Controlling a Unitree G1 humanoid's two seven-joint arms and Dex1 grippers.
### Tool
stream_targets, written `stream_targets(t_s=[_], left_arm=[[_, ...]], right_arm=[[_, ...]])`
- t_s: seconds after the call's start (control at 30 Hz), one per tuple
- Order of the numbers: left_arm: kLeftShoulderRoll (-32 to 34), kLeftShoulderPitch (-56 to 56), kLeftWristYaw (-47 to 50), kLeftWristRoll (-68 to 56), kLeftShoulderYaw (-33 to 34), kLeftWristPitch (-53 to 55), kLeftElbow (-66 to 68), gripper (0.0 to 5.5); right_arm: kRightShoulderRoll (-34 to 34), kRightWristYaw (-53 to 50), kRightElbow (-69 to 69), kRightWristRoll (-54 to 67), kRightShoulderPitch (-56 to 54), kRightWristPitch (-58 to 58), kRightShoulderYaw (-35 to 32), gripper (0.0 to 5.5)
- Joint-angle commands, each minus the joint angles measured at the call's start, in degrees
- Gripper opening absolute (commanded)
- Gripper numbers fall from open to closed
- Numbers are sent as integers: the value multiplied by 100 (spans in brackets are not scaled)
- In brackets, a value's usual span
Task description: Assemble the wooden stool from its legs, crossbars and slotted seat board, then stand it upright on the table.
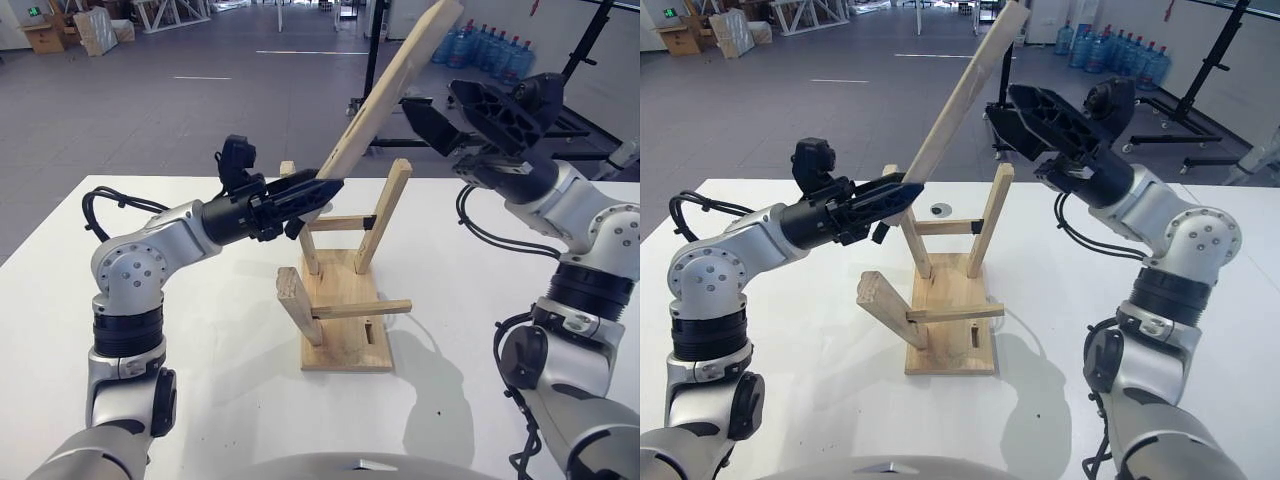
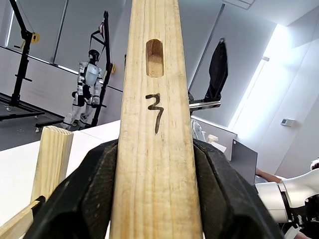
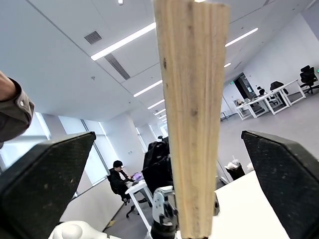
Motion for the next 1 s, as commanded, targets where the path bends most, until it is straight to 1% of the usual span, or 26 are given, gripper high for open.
stream_targets(t_s=[0.03, 0.2, 0.3, 0.67, 0.77, 0.8, 0.93, 1.0], left_arm=[[-83, 54, 49, -61, -112, -8, -24, 205], [-289, 22, 182, -54, -322, -11, -112, 205], [-355, 44, 212, -60, -418, 1, -170, 205], [-291, 95, 221, 54, -400, -84, -117, 205], [-289, 102, 220, 62, -403, -87, -115, 205], [-294, 100, 221, 68, -409, -90, -115, 205], [-300, 88, 202, 103, -436, -101, -98, 205], [-300, 102, 207, 112, -440, -107, -113, 205]], right_arm=[[177, -474, -130, 333, 32, -281, 171, 540], [593, -834, -262, 185, 67, -778, 586, 540], [699, -949, -343, 215, 106, -955, 739, 540], [551, -1171, -478, 570, 371, -1194, 815, 540], [497, -1197, -456, 653, 345, -1244, 818, 491], [486, -1200, -452, 667, 341, -1254, 831, 466], [486, -1224, -455, 687, 372, -1320, 909, 407], [486, -1229, -458, 698, 386, -1337, 925, 364]])
